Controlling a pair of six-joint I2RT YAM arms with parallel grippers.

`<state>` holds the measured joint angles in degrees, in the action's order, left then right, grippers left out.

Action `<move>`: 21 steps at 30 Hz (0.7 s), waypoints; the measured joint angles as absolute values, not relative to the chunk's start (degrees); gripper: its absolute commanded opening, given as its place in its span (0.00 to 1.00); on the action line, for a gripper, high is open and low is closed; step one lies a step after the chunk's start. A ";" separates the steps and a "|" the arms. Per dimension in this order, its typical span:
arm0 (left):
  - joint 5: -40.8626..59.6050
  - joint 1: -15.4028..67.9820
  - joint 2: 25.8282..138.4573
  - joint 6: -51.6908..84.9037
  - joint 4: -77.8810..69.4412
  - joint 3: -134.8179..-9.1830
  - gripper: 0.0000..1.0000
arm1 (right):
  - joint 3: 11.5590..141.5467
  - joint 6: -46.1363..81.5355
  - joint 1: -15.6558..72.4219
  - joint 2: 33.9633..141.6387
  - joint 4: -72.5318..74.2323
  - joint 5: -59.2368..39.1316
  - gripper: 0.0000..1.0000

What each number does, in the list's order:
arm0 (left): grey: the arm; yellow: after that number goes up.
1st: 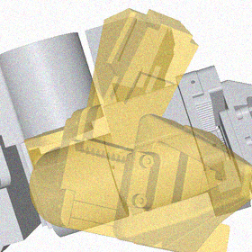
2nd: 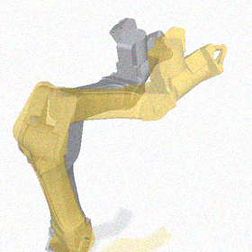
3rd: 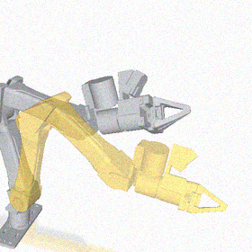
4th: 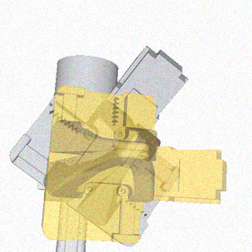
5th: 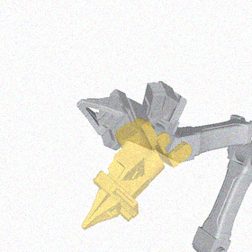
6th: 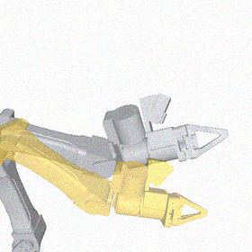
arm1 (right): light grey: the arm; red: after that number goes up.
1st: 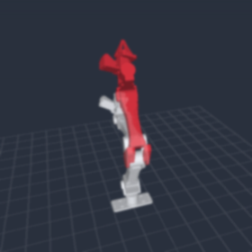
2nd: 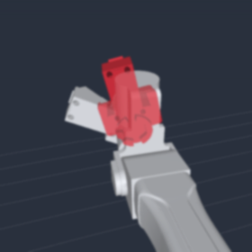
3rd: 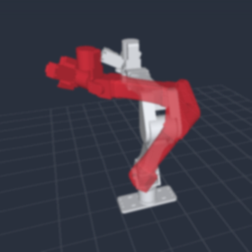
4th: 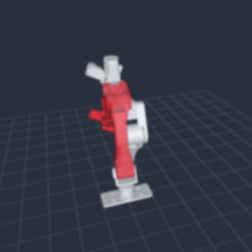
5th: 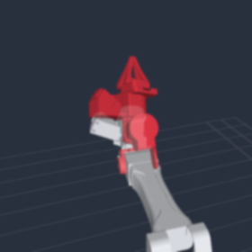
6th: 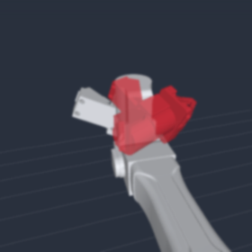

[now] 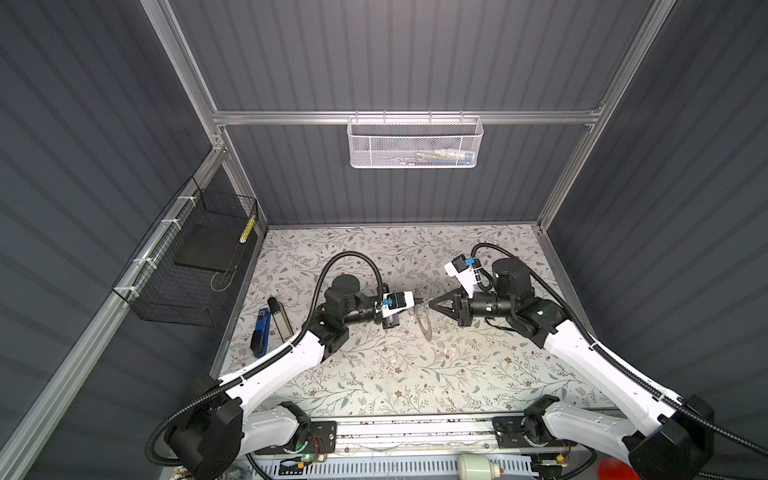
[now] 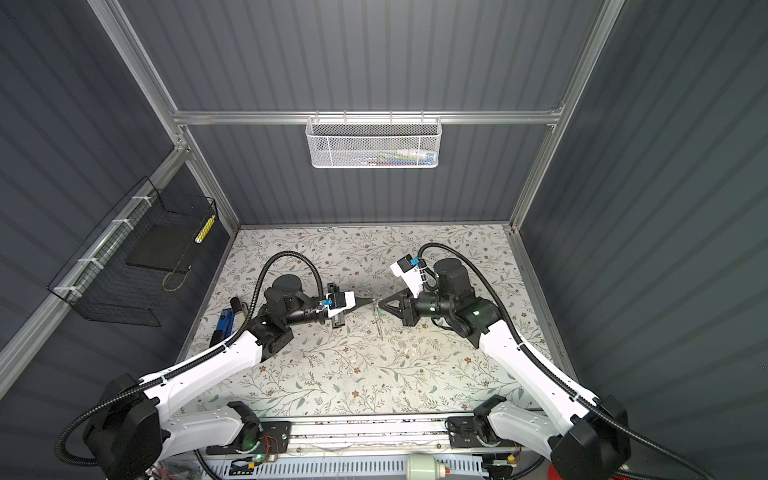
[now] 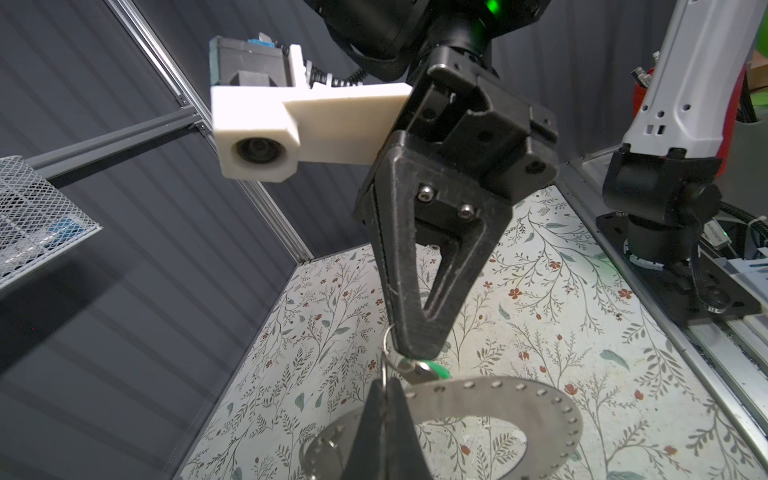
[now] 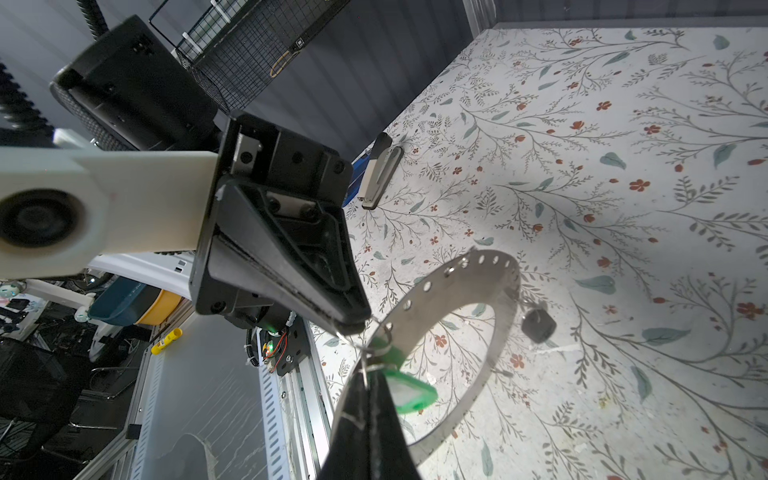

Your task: Put the keys on the keyring

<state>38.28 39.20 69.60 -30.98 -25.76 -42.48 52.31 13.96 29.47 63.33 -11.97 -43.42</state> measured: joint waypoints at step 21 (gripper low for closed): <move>39.51 38.57 71.31 -26.33 -29.50 -42.17 0.00 | 53.17 20.60 27.44 67.07 -11.81 -47.70 0.00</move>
<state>39.51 38.57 71.31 -26.33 -29.50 -42.17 53.17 20.60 27.44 67.07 -11.81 -47.70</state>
